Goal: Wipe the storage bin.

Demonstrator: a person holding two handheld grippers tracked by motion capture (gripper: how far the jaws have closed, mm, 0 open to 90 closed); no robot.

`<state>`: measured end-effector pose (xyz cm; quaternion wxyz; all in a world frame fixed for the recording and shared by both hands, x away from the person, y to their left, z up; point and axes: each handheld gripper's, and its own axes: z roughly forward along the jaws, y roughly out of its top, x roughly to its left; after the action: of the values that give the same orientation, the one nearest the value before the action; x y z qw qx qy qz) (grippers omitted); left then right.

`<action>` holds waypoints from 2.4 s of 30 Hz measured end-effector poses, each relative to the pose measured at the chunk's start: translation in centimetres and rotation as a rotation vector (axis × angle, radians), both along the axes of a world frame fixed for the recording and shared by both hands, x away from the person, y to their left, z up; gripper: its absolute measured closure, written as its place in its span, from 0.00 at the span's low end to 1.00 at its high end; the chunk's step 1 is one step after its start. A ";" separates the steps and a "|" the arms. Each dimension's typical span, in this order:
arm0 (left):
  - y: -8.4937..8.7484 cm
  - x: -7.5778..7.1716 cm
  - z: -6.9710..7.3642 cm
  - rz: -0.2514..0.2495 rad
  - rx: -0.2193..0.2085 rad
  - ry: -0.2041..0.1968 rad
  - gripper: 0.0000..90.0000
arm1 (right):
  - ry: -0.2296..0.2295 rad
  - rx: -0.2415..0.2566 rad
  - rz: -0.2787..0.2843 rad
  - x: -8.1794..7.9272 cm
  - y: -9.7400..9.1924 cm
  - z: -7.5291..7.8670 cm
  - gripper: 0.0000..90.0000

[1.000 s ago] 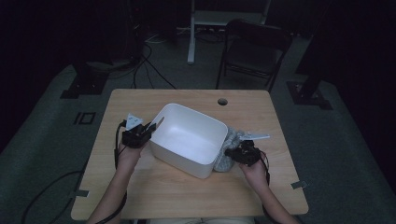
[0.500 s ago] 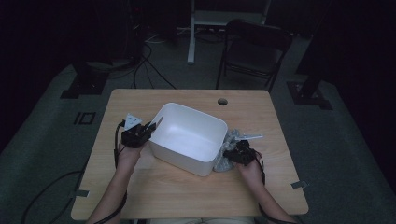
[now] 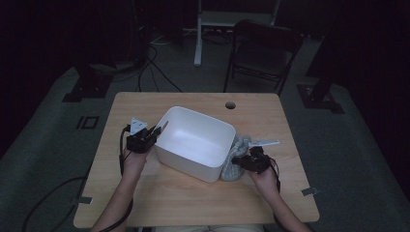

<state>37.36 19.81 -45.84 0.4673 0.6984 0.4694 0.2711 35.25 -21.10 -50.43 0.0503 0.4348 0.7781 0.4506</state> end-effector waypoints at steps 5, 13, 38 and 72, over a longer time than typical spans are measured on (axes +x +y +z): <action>0.0 0.0 0.0 0.001 0.001 0.001 0.90 | -0.057 0.059 0.050 -2.8 -0.1 2.4 0.82; -0.1 -0.1 0.0 -0.001 0.010 0.002 0.91 | -0.137 0.084 0.111 -5.8 1.3 4.8 0.81; 0.1 0.0 0.0 -0.025 -0.003 0.005 0.90 | 0.008 -0.041 0.056 -2.8 2.5 -0.6 0.81; -0.1 0.1 0.0 -0.036 -0.007 0.005 0.90 | -0.030 0.027 0.039 -3.0 1.9 1.2 0.82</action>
<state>37.45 19.73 -45.86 0.4734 0.7058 0.4588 0.2591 32.25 -19.20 -49.21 0.0472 0.4135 0.7794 0.4684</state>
